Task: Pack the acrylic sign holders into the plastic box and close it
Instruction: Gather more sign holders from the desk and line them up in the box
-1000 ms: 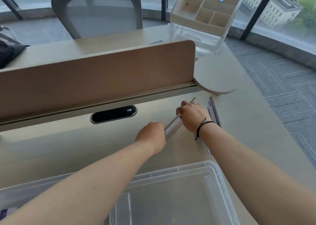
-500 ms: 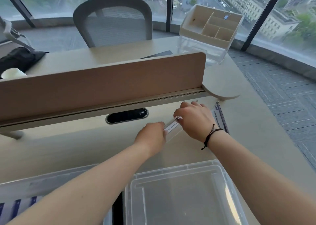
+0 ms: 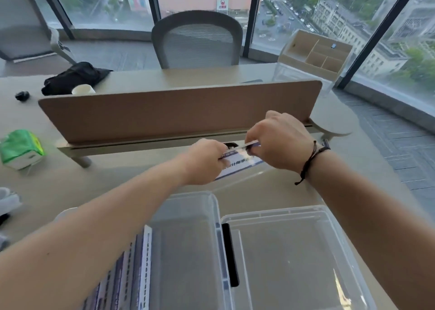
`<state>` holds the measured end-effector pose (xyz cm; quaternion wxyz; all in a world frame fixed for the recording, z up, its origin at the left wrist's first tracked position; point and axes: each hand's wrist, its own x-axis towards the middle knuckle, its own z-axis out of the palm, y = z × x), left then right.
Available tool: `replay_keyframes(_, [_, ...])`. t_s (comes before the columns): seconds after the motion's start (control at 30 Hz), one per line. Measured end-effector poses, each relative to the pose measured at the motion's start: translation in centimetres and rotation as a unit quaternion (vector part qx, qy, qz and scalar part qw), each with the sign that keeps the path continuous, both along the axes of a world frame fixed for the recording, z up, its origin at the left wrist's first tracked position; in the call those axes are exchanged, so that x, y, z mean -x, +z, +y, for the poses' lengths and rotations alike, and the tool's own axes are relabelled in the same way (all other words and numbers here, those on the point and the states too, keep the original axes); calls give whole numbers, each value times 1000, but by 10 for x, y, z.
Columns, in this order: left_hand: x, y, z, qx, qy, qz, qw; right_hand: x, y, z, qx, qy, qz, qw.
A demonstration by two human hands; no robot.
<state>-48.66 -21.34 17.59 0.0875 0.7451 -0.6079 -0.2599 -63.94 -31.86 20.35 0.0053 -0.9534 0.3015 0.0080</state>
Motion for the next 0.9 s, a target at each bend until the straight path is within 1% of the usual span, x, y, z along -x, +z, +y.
replay_keyframes(0.1, [-35,14,41,-30,-31,-9,999,-24,13,44,-51,30,24,998])
replay_keyframes(0.2, [-63,21,79,-46,-51,-19,997,-44,15,88,-117,33,24,992])
replay_keyframes(0.3, [-84,22,110,-58,-76,-22,995,-60,2,126,-119,46,36,991])
replay_keyframes(0.37, [-95,14,125,-81,-95,-17,992,-68,-11,148,-120,49,47,990])
replay_keyframes(0.47, [-104,-2,142,-106,-112,-12,988,-74,-28,175,-158,37,75,984])
replay_keyframes(0.63, [-104,-18,156,-119,-165,-28,979,-72,-49,210,-208,-1,65,976])
replay_keyframes(0.7, [-102,-20,155,-129,-195,-60,970,-70,-58,222,-231,-25,59,971])
replay_keyframes(0.77, [-98,-19,152,-125,-227,-111,959,-67,-65,234,-250,-58,42,965])
replay_keyframes(0.83, [-92,-21,148,-106,-250,-153,950,-64,-73,243,-257,-86,20,962])
replay_keyframes(0.9, [-86,-24,144,-79,-259,-178,946,-60,-80,250,-261,-119,-2,958])
